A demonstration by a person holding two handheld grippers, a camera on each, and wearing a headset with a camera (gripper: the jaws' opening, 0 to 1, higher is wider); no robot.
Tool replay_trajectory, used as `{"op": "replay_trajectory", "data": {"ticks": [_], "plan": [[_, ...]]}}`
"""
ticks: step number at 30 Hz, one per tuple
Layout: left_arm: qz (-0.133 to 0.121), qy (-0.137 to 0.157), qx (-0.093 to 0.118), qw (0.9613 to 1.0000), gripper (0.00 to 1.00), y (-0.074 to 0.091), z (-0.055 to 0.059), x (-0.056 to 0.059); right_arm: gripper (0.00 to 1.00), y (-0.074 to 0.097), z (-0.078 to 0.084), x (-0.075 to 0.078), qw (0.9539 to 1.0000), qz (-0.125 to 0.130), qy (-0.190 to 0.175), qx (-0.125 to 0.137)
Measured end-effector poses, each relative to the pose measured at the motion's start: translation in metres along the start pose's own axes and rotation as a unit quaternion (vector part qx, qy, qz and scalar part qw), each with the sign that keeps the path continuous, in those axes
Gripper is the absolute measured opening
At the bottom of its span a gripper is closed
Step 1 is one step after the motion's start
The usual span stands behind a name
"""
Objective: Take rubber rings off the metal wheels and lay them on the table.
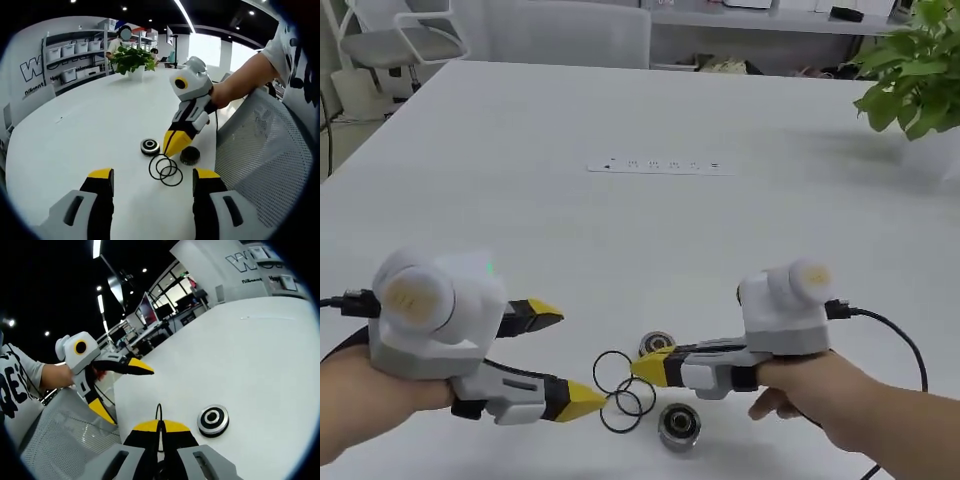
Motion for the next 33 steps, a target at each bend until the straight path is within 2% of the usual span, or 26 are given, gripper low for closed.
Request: {"op": "replay_trajectory", "data": {"ticks": [5,16,33], "plan": [[0.0,0.0,-0.002,1.0,0.62,-0.001,0.001,0.001,0.0,-0.001,0.005,0.0,0.9999,-0.003,-0.007,-0.013],[0.001,0.0,-0.005,1.0,0.62,-0.001,0.002,0.001,0.0,-0.003,0.017,0.004,0.9993,0.004,0.004,-0.037],[0.003,0.0,-0.01,0.9999,0.62,-0.002,0.005,0.002,0.0,-0.002,0.025,0.011,0.9981,0.022,0.017,-0.055]]}}
Point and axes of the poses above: the centre of the closed fingertips' face, and the gripper's own axes: y roughly backward along the fingers, x roughly to its right, z roughly out of its underside, the point moved 1 cm from there along y, roughly backward along the fingers, and after that the axes turned 11 degrees about z, right-handed, at the moved point
